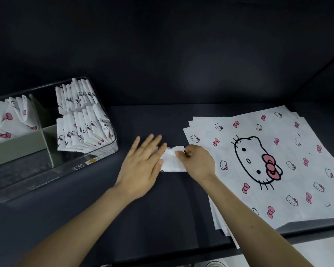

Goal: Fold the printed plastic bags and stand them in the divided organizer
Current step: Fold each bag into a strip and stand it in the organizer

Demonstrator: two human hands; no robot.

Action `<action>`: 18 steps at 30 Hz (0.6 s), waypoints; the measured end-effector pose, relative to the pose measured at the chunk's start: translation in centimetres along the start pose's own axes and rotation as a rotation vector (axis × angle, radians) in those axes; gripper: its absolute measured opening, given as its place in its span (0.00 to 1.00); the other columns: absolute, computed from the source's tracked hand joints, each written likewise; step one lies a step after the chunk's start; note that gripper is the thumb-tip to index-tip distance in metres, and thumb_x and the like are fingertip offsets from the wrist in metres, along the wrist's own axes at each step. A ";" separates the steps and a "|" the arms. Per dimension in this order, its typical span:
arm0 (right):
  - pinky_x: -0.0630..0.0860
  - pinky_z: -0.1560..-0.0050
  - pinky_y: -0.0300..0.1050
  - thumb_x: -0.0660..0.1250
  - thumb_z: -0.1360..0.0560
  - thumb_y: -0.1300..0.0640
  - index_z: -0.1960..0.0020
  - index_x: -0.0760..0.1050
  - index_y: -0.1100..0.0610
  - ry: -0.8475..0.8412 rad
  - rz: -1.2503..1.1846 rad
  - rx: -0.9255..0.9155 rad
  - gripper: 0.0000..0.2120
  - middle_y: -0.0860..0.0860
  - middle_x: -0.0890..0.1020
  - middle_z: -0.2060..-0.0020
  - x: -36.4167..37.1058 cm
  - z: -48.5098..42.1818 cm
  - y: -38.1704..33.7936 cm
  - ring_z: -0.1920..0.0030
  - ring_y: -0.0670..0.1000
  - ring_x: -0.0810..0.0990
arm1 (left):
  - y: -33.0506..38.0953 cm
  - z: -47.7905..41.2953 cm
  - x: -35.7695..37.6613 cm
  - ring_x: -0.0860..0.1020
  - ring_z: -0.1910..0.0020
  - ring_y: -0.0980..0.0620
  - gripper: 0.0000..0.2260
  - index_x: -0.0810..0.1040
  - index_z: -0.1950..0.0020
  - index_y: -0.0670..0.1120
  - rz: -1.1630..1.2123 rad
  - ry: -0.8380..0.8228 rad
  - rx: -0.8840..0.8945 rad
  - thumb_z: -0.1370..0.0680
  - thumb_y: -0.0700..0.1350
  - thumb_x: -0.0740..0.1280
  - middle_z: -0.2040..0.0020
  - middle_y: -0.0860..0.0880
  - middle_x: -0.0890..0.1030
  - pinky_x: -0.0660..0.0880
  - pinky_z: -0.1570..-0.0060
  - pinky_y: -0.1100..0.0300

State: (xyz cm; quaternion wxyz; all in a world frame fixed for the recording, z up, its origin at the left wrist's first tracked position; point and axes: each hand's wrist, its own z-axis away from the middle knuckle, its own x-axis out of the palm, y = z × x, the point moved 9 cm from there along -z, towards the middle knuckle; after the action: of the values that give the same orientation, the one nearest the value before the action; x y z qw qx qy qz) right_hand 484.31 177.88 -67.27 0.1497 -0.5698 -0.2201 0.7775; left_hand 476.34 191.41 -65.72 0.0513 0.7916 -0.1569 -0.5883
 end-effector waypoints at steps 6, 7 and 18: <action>0.61 0.67 0.43 0.67 0.29 0.56 0.63 0.69 0.54 0.299 0.203 -0.090 0.08 0.49 0.72 0.72 -1.9 1.4 -2.2 0.68 0.55 0.72 | -0.5 0.8 3.1 0.61 0.25 0.47 0.25 0.65 0.26 0.43 -0.110 -0.199 -0.042 0.17 0.52 0.42 0.25 0.48 0.65 0.46 0.29 0.41; 0.63 0.63 0.45 0.69 0.33 0.57 0.57 0.74 0.56 0.399 0.332 -0.192 0.07 0.51 0.76 0.69 -1.9 2.1 -3.4 0.67 0.56 0.74 | -0.5 0.8 3.0 0.62 0.25 0.47 0.25 0.65 0.26 0.43 -0.115 -0.186 -0.048 0.17 0.51 0.43 0.26 0.48 0.66 0.45 0.29 0.41; 0.31 0.27 0.57 0.26 0.27 0.42 0.23 0.38 0.54 -0.043 0.548 -0.372 0.36 0.49 0.44 0.22 4.7 2.7 -1.7 0.23 0.49 0.39 | -2.1 1.4 2.6 0.56 0.24 0.52 0.26 0.58 0.23 0.45 -0.086 -0.211 -0.060 0.17 0.54 0.37 0.24 0.53 0.58 0.40 0.28 0.43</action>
State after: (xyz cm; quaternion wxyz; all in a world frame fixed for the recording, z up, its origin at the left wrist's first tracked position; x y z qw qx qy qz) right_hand 480.27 181.13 -69.52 -0.1762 -0.6090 -0.1997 0.7471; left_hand 476.05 192.75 -69.04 0.0331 0.7293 -0.1096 -0.6746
